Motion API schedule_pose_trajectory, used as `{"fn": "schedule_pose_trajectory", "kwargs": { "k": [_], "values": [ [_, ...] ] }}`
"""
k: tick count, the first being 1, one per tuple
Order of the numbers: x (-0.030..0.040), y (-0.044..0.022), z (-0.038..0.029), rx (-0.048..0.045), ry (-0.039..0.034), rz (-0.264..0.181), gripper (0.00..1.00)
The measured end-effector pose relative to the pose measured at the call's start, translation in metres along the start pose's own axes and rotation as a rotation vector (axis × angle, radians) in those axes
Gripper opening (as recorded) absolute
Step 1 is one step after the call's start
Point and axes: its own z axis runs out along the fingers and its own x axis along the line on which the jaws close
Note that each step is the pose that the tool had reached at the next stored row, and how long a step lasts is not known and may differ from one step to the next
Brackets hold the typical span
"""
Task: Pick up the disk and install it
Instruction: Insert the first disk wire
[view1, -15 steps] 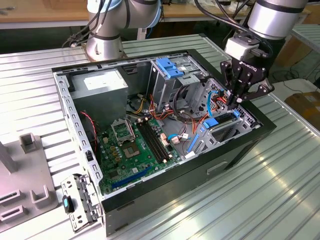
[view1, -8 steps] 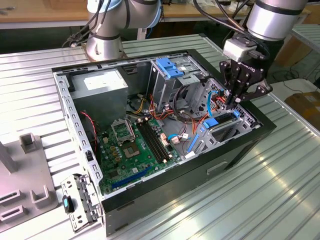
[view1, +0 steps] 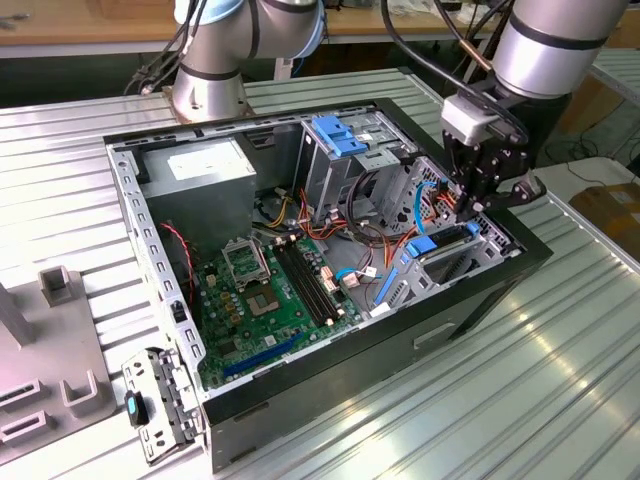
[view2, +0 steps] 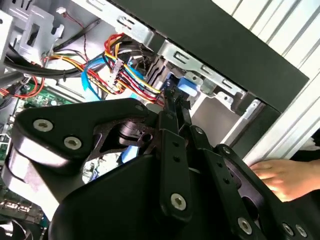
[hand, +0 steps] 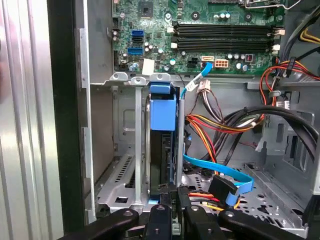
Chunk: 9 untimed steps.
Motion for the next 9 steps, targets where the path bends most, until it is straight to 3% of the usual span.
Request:
{"fn": "schedule_pose_trajectory", "kwargs": {
  "k": [2, 3, 4, 9],
  "values": [
    [0.0020, 0.0054, 0.0000, 0.0001, -0.0082, 0.002, 0.17],
    [0.0020, 0.0061, 0.0005, 0.0002, -0.0166, 0.004, 0.17],
    [0.0022, 0.0062, 0.0010, 0.0003, -0.0193, 0.005, 0.17],
    [0.0051, 0.0079, 0.0031, -0.0005, -0.0171, 0.023, 0.17]
  ]
}}
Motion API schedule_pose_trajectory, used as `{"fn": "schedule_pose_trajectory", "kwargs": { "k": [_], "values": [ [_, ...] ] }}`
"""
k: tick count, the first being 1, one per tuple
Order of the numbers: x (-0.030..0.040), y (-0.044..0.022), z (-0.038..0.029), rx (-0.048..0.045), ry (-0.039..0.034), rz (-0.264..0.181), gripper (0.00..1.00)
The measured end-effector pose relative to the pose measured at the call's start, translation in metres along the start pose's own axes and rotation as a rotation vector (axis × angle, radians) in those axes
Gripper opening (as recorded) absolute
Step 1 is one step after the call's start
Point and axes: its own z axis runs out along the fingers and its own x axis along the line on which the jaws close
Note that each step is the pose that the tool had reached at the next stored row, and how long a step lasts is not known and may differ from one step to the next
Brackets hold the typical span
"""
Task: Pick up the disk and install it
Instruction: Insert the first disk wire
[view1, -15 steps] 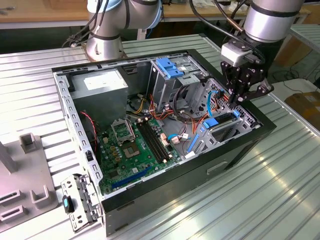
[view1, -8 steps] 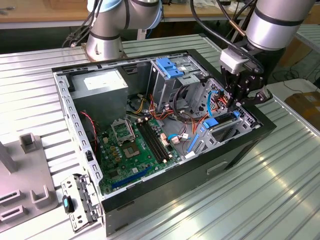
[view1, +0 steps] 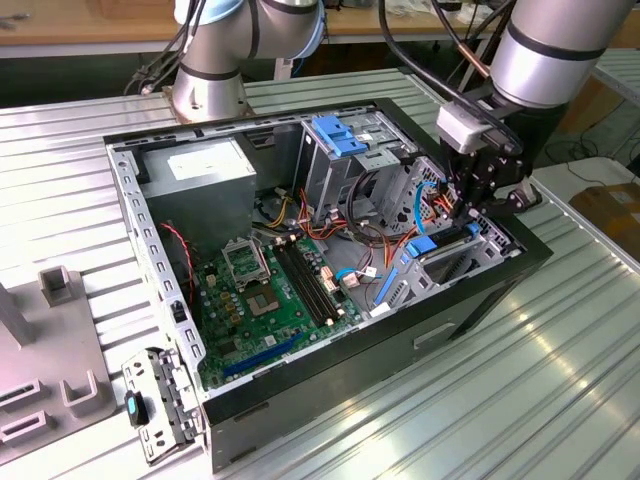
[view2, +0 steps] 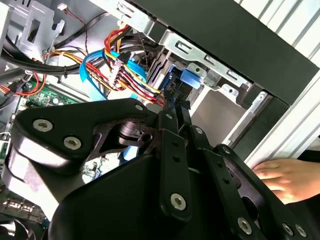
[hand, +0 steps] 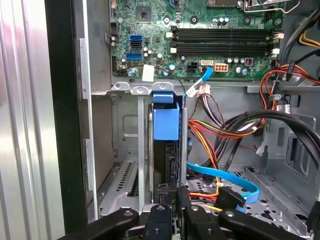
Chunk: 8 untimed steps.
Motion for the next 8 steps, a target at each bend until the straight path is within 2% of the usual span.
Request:
{"fn": "schedule_pose_trajectory", "kwargs": {
  "k": [8],
  "values": [
    [0.0017, 0.0030, 0.0054, -0.0001, -0.0031, 0.000, 0.17]
  ]
}}
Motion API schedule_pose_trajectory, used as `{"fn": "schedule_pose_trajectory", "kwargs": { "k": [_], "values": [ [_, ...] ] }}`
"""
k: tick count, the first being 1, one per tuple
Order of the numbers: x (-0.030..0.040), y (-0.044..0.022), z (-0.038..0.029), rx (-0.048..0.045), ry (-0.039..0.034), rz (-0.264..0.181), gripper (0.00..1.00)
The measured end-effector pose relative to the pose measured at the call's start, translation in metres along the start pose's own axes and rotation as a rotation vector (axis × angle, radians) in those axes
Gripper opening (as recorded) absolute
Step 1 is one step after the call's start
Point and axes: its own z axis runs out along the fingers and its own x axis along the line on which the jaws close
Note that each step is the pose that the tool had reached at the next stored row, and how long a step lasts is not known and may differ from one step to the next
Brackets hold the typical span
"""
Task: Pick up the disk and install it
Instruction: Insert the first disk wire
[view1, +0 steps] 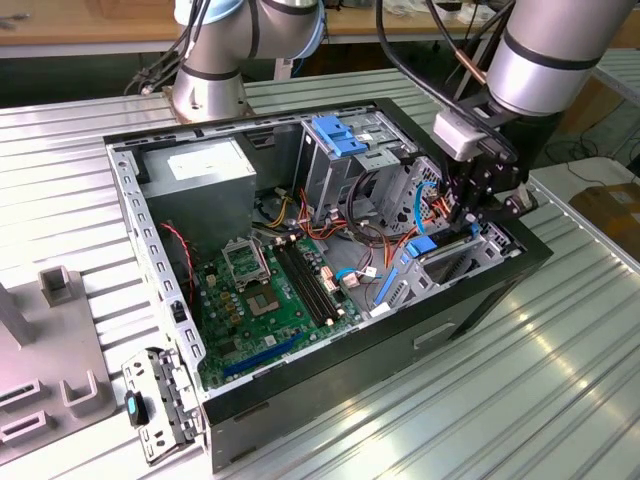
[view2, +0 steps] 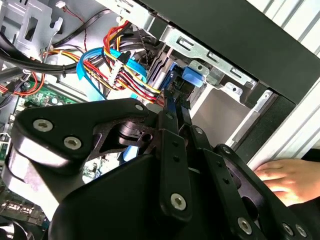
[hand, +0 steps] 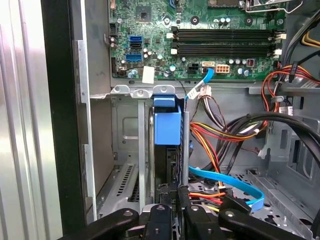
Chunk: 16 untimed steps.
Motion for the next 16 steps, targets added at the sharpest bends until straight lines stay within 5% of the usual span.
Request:
{"fn": "schedule_pose_trajectory", "kwargs": {
  "k": [12, 16],
  "values": [
    [0.0000, 0.0009, 0.0042, -0.0021, -0.0004, -0.001, 0.17],
    [0.0001, 0.0001, -0.0002, -0.0021, -0.0010, -0.001, 0.17]
  ]
}}
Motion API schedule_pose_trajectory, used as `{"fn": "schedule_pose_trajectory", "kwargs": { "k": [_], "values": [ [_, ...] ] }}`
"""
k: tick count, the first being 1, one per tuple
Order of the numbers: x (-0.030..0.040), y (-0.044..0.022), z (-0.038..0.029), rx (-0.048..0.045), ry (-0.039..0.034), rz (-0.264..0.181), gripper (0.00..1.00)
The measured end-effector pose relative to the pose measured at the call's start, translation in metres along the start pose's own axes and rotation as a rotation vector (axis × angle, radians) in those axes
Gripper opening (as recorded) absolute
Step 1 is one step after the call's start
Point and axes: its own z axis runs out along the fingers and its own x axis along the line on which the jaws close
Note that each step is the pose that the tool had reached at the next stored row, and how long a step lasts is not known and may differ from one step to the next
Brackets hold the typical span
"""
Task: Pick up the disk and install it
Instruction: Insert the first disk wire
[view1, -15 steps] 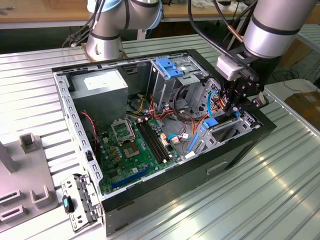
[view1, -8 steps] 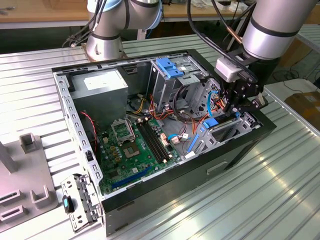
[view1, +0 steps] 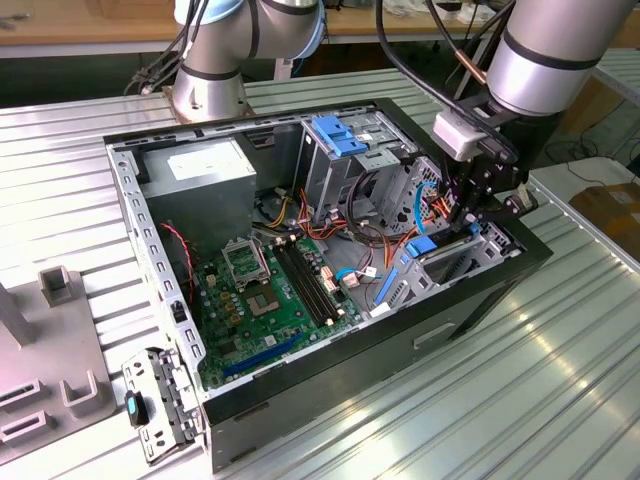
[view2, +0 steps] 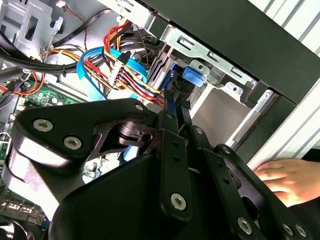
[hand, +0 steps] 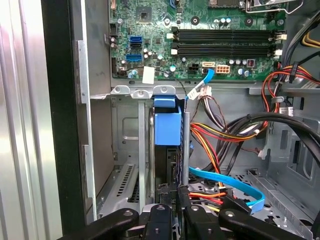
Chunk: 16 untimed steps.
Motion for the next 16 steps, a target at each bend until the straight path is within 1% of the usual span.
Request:
{"fn": "schedule_pose_trajectory", "kwargs": {
  "k": [5, 7, 9, 10, 11, 12, 14, 16],
  "values": [
    [-0.0005, -0.0001, -0.0004, -0.0001, 0.0005, 0.000, 0.17],
    [-0.0021, 0.0000, -0.0001, -0.0001, 0.0010, 0.003, 0.17],
    [-0.0023, -0.0001, 0.0001, -0.0004, 0.0027, 0.015, 0.17],
    [-0.0024, -0.0005, 0.0002, -0.0009, 0.0061, 0.035, 0.17],
    [-0.0024, -0.0006, 0.0002, -0.0010, 0.0069, 0.040, 0.17],
    [-0.0024, -0.0006, 0.0003, -0.0010, 0.0070, 0.039, 0.17],
    [-0.0024, -0.0005, 0.0006, -0.0006, 0.0027, 0.014, 0.17],
    [-0.0023, -0.0005, 0.0008, -0.0004, 0.0015, 0.007, 0.17]
  ]
}}
